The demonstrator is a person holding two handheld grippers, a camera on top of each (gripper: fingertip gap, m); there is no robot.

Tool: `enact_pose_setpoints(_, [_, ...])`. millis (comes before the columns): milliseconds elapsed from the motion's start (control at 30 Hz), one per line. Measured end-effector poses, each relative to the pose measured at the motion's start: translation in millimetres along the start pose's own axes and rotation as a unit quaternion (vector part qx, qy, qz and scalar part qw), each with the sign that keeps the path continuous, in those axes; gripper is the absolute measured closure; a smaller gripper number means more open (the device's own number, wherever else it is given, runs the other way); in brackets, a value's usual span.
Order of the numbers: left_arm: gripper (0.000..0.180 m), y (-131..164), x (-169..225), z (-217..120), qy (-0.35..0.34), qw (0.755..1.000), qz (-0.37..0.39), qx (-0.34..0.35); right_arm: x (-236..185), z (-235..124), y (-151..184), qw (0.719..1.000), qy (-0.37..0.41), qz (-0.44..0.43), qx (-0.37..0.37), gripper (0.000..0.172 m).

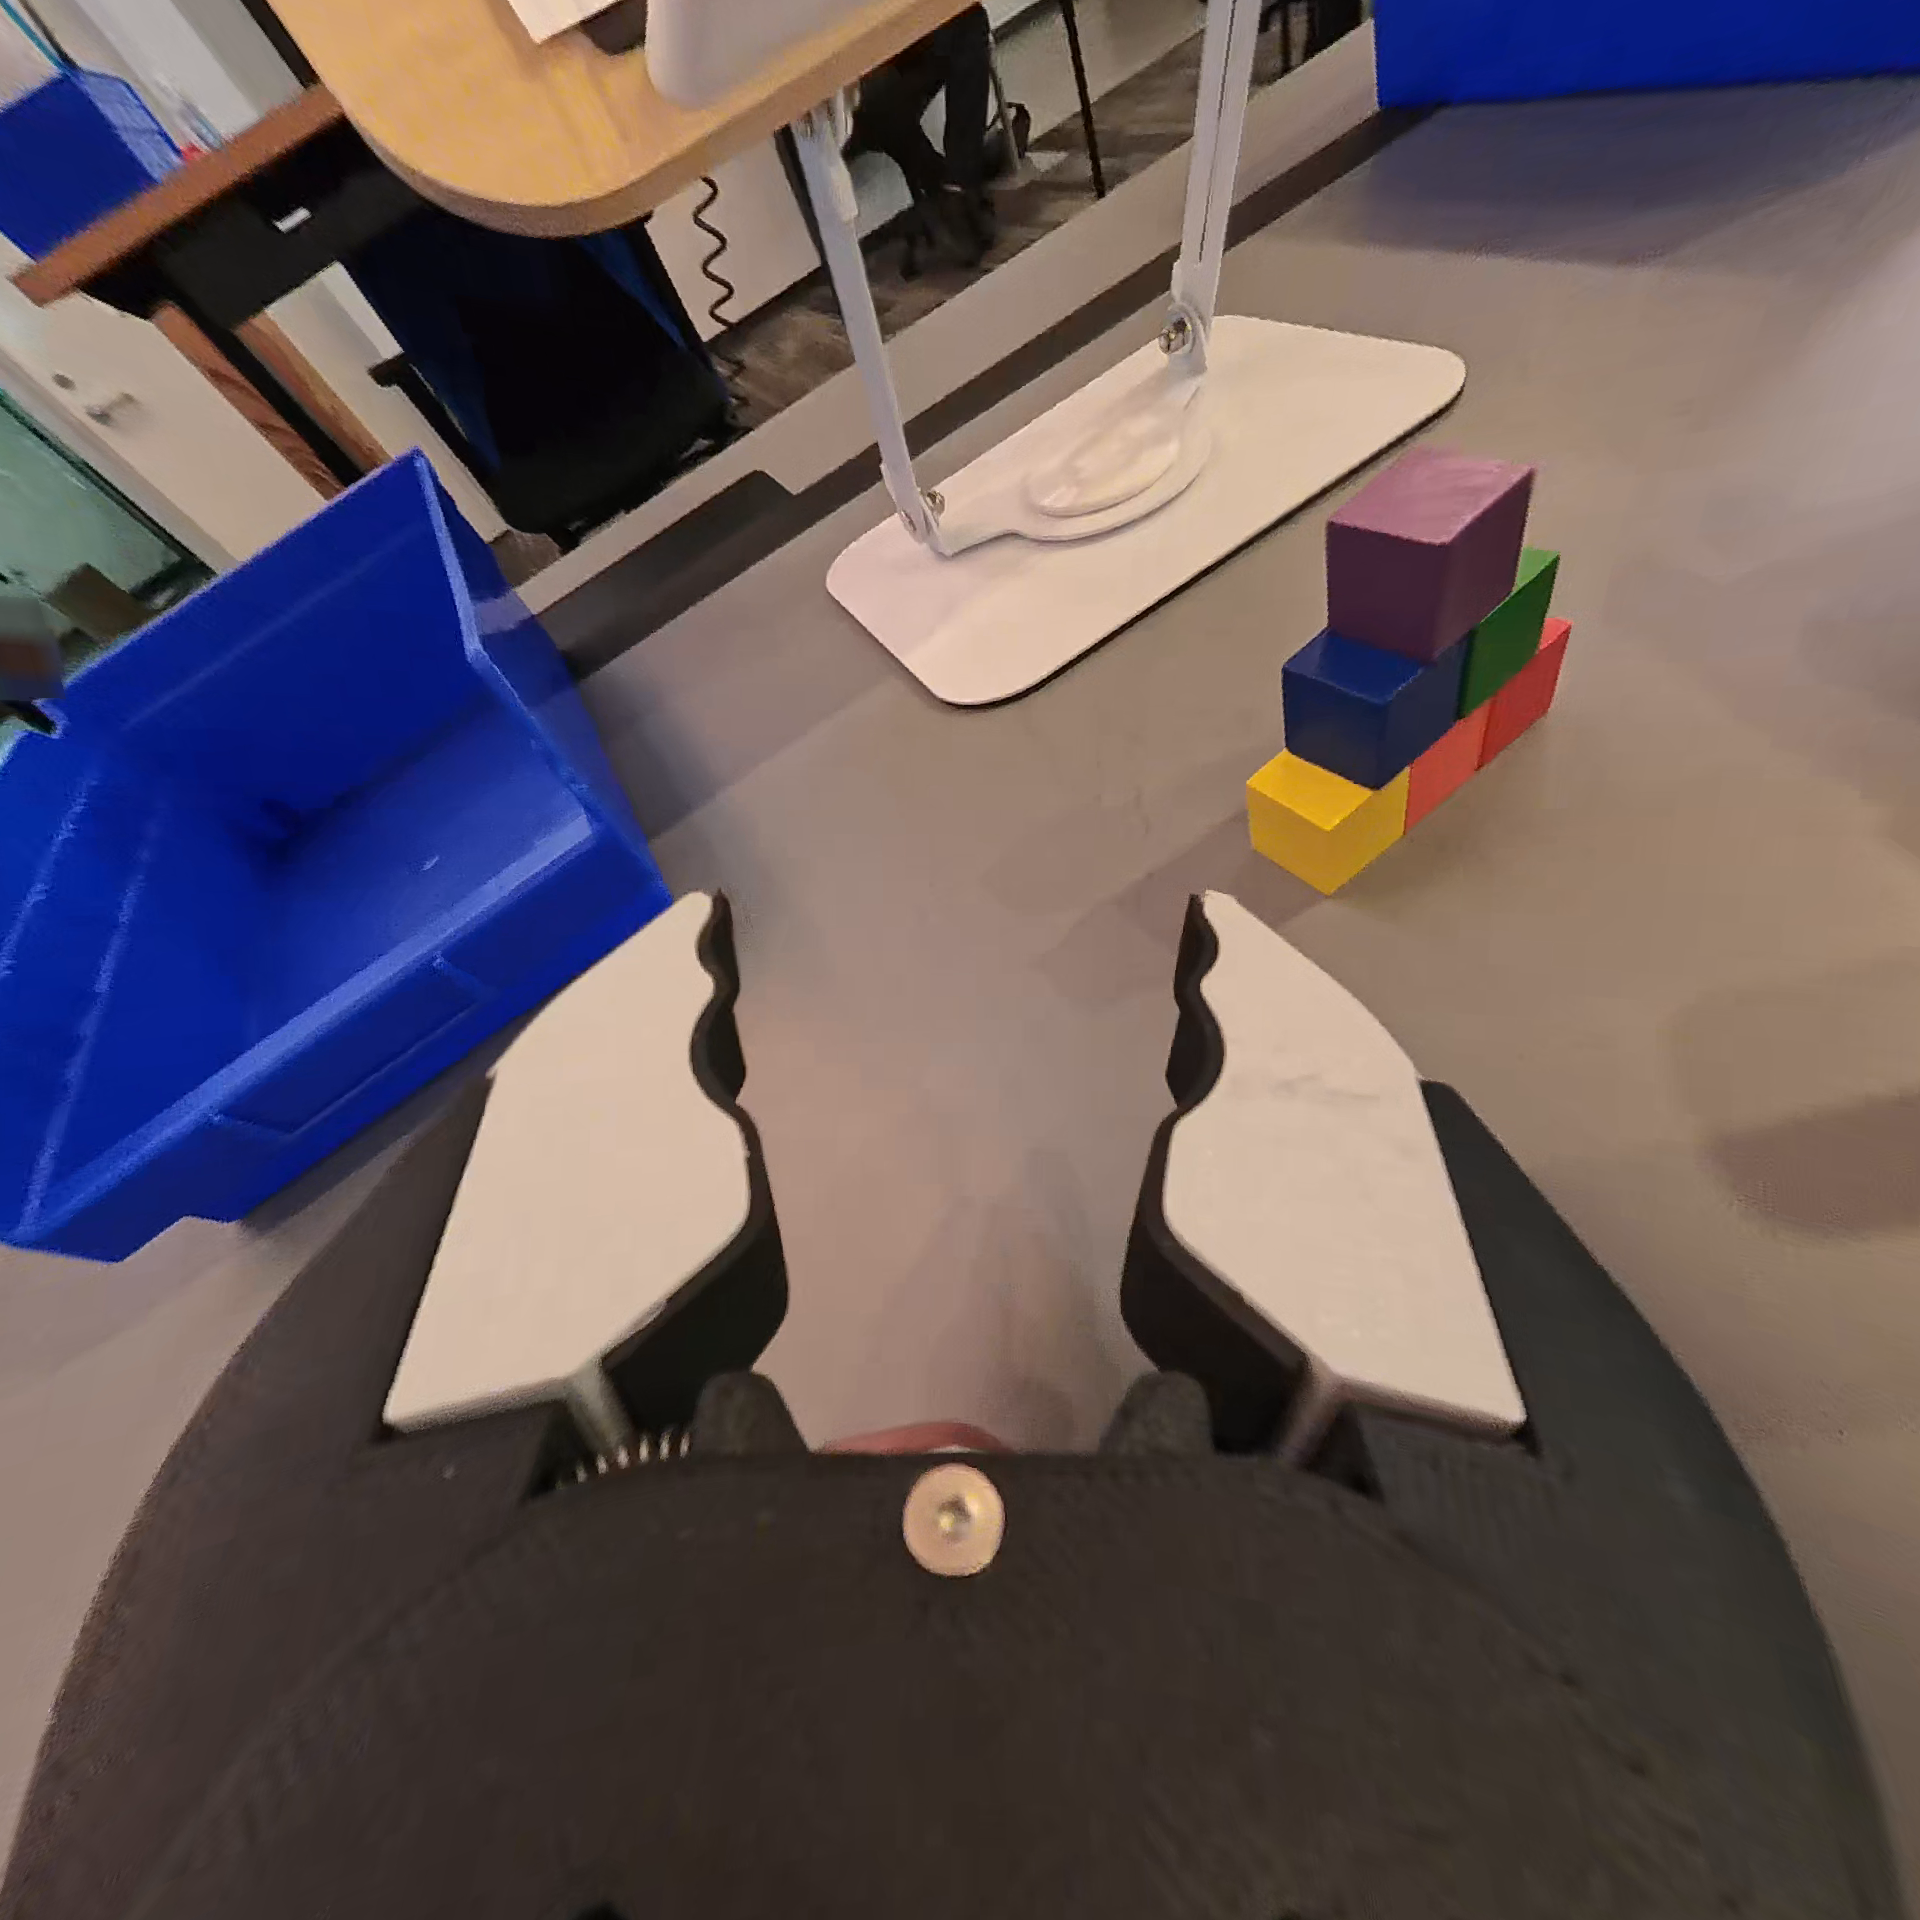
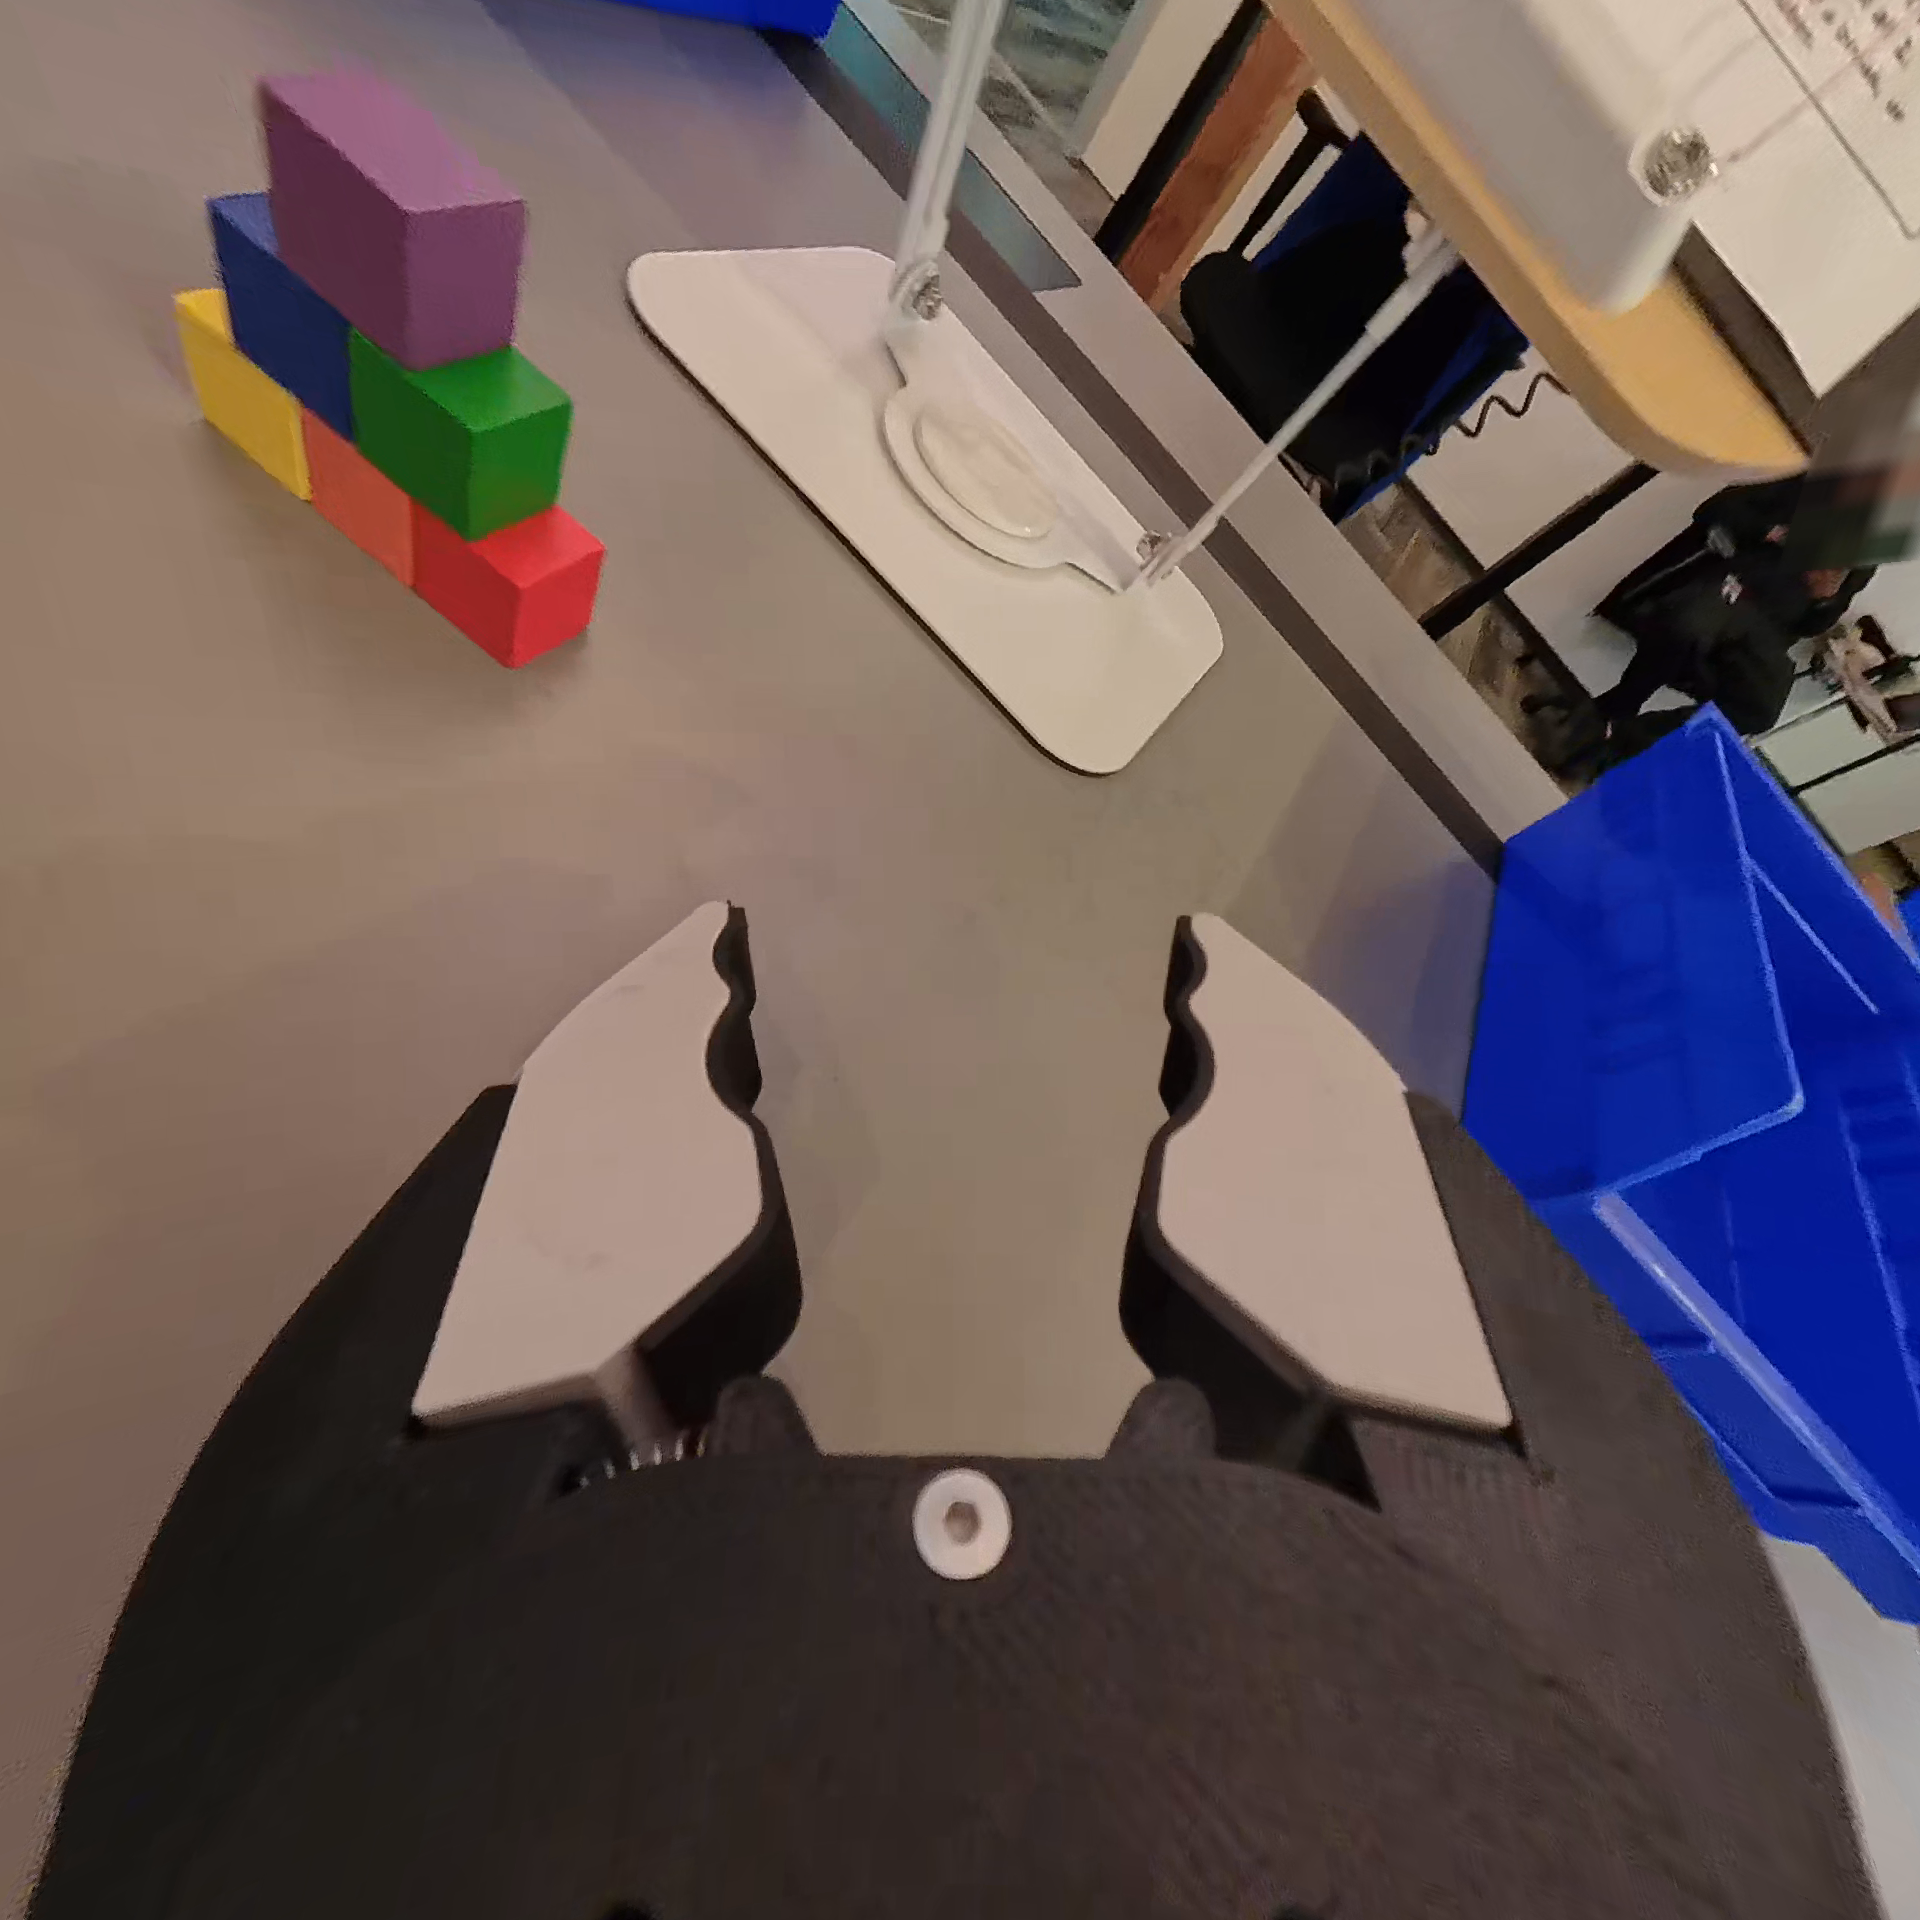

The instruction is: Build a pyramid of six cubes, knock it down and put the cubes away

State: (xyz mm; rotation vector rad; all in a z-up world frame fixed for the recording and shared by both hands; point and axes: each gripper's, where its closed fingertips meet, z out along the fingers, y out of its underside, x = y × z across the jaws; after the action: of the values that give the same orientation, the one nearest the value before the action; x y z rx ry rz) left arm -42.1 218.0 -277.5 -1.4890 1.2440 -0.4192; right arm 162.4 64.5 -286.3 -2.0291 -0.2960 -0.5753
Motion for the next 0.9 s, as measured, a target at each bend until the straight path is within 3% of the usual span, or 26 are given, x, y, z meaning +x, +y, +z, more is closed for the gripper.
enact_pose_setpoints(233, [0.099, 12.0, -2.2, -2.4, -0.069, 0.994, 0.069, -0.041, -8.5, -11.1, -10.3, 0.998, 0.034, -0.058, 0.011, 0.1])
enact_pose_setpoints(533, [0.099, 15.6, -15.4, -9.4, -0.092, 0.995, 0.032, -0.038, -2.7, -12.1, -3.4, 0.999, 0.031, -0.037, 0.01, 0.1])
enact_pose_setpoints(667, [0.104, 18.7, -22.7, -13.7, -0.099, 0.994, 0.014, -0.037, -4.5, -13.4, 1.1, 0.999, 0.016, -0.034, 0.004, 0.12])
enact_pose_setpoints(733, [0.122, 17.9, -22.3, -16.9, -0.098, 0.994, 0.023, -0.032, -14.0, -14.8, -1.1, 0.999, -0.011, -0.046, 0.011, 0.151])
enact_pose_setpoints(767, [0.142, 17.9, -20.3, -18.9, -0.091, 0.995, 0.027, -0.029, -19.4, -14.7, -0.1, 0.998, -0.024, -0.052, 0.007, 0.166])
enact_pose_setpoints(800, [0.165, 16.8, -18.3, -21.3, -0.085, 0.995, 0.034, -0.024, -23.3, -13.3, 3.3, 0.998, -0.032, -0.057, -0.005, 0.172])
enact_pose_setpoints(900, [0.18, 18.1, -15.9, -24.5, -0.083, 0.995, 0.044, -0.025, -29.7, -8.4, 11.4, 0.996, -0.043, -0.072, -0.033, 0.172])
